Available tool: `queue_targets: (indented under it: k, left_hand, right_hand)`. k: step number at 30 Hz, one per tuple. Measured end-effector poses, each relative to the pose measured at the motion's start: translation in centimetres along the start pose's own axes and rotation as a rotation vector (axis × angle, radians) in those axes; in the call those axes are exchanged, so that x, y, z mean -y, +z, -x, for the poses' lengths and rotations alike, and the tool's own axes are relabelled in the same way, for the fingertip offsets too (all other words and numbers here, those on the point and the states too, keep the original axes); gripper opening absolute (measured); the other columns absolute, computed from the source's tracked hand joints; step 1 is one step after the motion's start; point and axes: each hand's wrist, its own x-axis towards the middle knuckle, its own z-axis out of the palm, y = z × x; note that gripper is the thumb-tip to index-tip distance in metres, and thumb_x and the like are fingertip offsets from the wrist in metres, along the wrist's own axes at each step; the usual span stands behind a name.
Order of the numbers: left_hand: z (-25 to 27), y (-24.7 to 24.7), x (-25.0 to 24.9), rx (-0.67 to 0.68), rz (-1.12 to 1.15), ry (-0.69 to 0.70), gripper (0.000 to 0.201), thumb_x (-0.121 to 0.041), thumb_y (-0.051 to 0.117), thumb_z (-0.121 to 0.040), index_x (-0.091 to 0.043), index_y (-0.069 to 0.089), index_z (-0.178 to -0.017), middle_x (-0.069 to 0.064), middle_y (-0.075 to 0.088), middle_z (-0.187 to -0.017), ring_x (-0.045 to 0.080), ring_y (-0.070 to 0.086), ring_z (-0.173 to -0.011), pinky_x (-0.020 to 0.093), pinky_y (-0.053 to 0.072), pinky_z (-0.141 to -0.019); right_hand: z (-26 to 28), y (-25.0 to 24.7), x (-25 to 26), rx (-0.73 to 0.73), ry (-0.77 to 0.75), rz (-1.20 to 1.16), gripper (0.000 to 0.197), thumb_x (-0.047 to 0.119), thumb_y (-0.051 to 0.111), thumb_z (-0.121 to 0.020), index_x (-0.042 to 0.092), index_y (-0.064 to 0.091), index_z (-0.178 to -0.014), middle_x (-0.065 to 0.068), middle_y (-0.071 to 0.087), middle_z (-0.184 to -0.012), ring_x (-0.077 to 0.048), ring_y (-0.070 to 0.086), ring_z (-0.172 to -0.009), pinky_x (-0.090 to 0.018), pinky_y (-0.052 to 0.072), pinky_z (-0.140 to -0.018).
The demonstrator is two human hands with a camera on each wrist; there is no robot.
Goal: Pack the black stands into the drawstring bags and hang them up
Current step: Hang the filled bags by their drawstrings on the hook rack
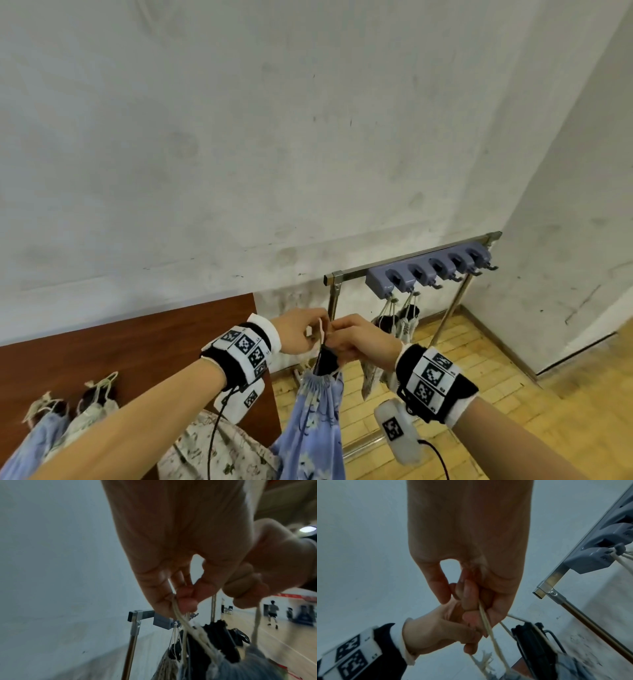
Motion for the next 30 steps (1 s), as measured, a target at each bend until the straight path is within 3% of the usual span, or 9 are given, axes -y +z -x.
queue_targets:
  k: [2, 5, 10, 14, 19, 21, 23, 27, 30]
  left_hand:
    - [-0.1, 0.3, 0.5, -0.050, -0.007, -0.030, 0.030, -0.001, 0.047, -0.088, -0.019, 0.053, -0.111, -0.001, 0.062, -0.092, 0.010, 0.051, -0.066, 0.015, 0.038, -0.057]
    - [-0.1, 1.2, 0.4, -0.167, -0.017, 0.005, 0.037, 0.004, 0.046, -0.088, -0.023, 0.054, -0.111, 0.000, 0.065, -0.098, 0.010, 0.055, -0.069, 0.014, 0.041, -0.061]
    - [-1.1, 1.6, -0.3, -0.380, 0.304, 0.006, 0.020, -0.004, 0.061, -0.087, -0.021, 0.052, -0.094, 0.002, 0.056, -0.090, 0.013, 0.052, -0.057, 0.019, 0.052, -0.052]
    - [-2.1, 1.2, -1.7, -0.350, 0.565, -0.024, 0.024, -0.004, 0.077, -0.075, -0.012, 0.054, -0.071, 0.000, 0.059, -0.064, 0.015, 0.061, -0.059, 0.021, 0.051, -0.060]
    - [-4.5, 1.3, -3.6, -0.260, 0.563, 0.029, 0.035, -0.025, 0.087, -0.063, -0.006, 0.058, -0.057, 0.009, 0.049, -0.065, 0.016, 0.041, -0.059, 0.022, 0.035, -0.057]
    - [-5.4, 1.3, -4.8, -0.195, 0.571, 0.076, 0.036, -0.032, 0.086, -0.059, -0.003, 0.065, -0.059, 0.010, 0.052, -0.060, 0.018, 0.042, -0.058, 0.025, 0.033, -0.058]
    - [-6.1, 1.1, -6.8, -0.151, 0.538, 0.133, 0.017, -0.022, 0.084, -0.064, -0.016, 0.069, -0.066, -0.003, 0.059, -0.064, 0.010, 0.049, -0.061, 0.024, 0.039, -0.060]
    - [-8.1, 1.2, -10.7, -0.141, 0.607, 0.242, 0.029, -0.006, 0.077, -0.075, -0.023, 0.065, -0.096, -0.001, 0.068, -0.099, 0.018, 0.064, -0.100, 0.030, 0.049, -0.093]
    - [-10.1, 1.9, -12.8, -0.207, 0.635, 0.258, 0.033, -0.007, 0.075, -0.078, -0.021, 0.060, -0.104, -0.005, 0.066, -0.101, 0.012, 0.063, -0.098, 0.030, 0.049, -0.092]
  right_hand:
    - [0.0, -0.2, 0.0, 0.023, 0.004, 0.001, 0.032, 0.004, 0.059, -0.078, 0.017, 0.040, -0.056, 0.000, 0.025, -0.053, -0.015, 0.024, -0.046, -0.031, 0.018, -0.055]
    - [0.2, -0.2, 0.0, 0.019, 0.009, -0.003, 0.039, -0.002, 0.054, -0.084, 0.018, 0.046, -0.053, 0.000, 0.025, -0.053, -0.014, 0.027, -0.044, -0.022, 0.032, -0.047]
    - [0.9, -1.5, 0.3, -0.011, -0.008, -0.057, 0.031, 0.002, 0.051, -0.090, 0.015, 0.039, -0.065, 0.002, 0.022, -0.054, -0.012, 0.019, -0.043, -0.024, 0.014, -0.045]
    - [2.3, -3.6, 1.1, -0.028, -0.029, -0.054, 0.023, 0.003, 0.046, -0.085, 0.012, 0.045, -0.064, -0.001, 0.021, -0.055, -0.014, 0.014, -0.049, -0.030, 0.009, -0.049]
    - [4.8, -6.3, 2.4, -0.061, -0.114, -0.031, 0.012, 0.010, 0.044, -0.069, 0.010, 0.039, -0.058, -0.005, 0.028, -0.055, -0.015, 0.013, -0.049, -0.031, 0.008, -0.050]
    - [5.6, -7.6, 2.7, -0.097, -0.130, -0.022, 0.013, 0.011, 0.045, -0.069, 0.012, 0.044, -0.056, -0.004, 0.037, -0.055, -0.015, 0.017, -0.047, -0.030, 0.009, -0.049]
    - [6.5, -8.9, 3.0, -0.088, -0.136, -0.077, 0.008, 0.011, 0.044, -0.069, 0.010, 0.046, -0.061, -0.005, 0.044, -0.059, -0.014, 0.024, -0.046, -0.024, 0.016, -0.045]
    - [7.4, -11.1, 2.9, -0.139, -0.138, -0.128, 0.007, 0.004, 0.043, -0.065, 0.009, 0.047, -0.069, -0.011, 0.052, -0.063, -0.020, 0.040, -0.056, -0.024, 0.033, -0.049]
    - [8.4, -12.9, 2.4, -0.222, -0.117, -0.100, 0.015, -0.002, 0.042, -0.059, 0.012, 0.043, -0.066, -0.005, 0.047, -0.064, -0.020, 0.045, -0.061, -0.028, 0.043, -0.061]
